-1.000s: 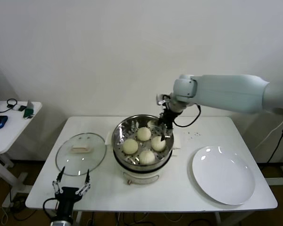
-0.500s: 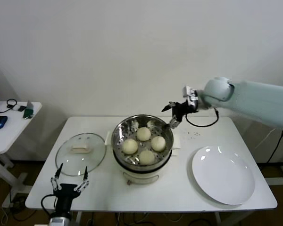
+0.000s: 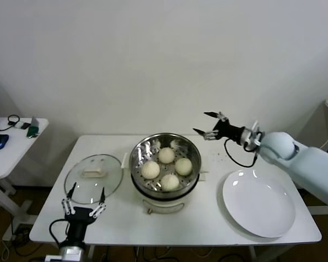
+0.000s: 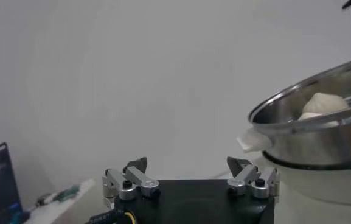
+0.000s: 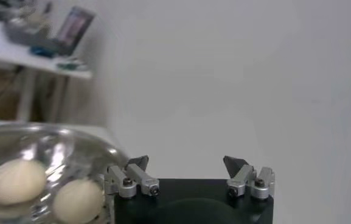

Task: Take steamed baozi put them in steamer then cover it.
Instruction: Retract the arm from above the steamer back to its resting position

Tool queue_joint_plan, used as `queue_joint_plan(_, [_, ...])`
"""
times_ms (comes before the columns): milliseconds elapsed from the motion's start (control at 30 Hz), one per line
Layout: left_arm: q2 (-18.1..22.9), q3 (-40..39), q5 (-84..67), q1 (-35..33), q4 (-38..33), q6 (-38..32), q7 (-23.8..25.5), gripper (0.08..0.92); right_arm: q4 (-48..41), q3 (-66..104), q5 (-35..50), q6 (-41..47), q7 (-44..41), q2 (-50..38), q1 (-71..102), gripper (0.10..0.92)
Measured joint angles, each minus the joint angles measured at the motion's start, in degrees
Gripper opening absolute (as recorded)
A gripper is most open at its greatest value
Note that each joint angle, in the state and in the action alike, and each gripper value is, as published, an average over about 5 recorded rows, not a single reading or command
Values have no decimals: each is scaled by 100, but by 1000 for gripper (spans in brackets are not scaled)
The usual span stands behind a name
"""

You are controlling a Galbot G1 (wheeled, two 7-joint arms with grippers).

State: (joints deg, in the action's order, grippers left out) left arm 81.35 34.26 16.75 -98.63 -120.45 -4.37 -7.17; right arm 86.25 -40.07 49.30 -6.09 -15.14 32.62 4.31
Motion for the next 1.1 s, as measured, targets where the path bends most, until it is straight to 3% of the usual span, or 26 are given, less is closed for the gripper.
queue_joint_plan(567, [-435, 2, 3302, 335, -13, 819, 67, 823, 369, 4917, -716, 220, 1244, 772, 4524, 823])
queue_joint_plan(1100, [-778, -251, 5676, 1449, 1463, 1046, 9, 823, 694, 7006, -1530, 687, 1442, 1609, 6523, 823])
